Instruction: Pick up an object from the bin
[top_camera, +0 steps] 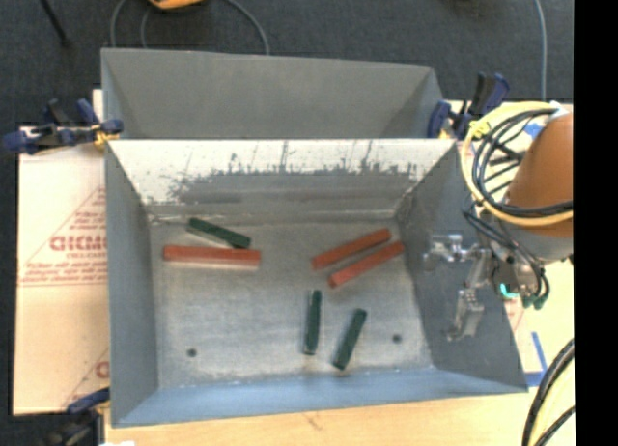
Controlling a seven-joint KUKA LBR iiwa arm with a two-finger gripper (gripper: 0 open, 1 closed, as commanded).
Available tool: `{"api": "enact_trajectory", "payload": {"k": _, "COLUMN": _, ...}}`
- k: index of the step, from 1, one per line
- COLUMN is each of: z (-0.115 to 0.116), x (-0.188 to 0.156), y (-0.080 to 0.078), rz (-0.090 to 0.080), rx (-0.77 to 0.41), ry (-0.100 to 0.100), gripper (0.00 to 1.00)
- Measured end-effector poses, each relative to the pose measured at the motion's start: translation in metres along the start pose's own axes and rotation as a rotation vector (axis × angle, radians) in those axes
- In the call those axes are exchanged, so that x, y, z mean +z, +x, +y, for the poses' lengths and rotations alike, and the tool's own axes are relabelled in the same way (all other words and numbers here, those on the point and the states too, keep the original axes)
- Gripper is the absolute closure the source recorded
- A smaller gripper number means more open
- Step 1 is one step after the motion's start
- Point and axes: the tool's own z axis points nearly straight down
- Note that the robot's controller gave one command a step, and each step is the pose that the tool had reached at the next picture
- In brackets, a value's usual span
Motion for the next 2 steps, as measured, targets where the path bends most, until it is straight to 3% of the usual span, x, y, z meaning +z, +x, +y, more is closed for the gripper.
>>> {"api": "enact_trajectory", "payload": {"k": 1, "z": 0.001, "x": -0.004, "y": -0.002, "rz": -0.008, "rx": -0.004, "ry": 0.002, "gripper": 0.00}}
{"api": "enact_trajectory", "payload": {"k": 2, "z": 0.024, "x": 0.065, "y": -0.048, "rz": -0.014, "rx": 0.050, "ry": 0.000, "gripper": 0.00}}
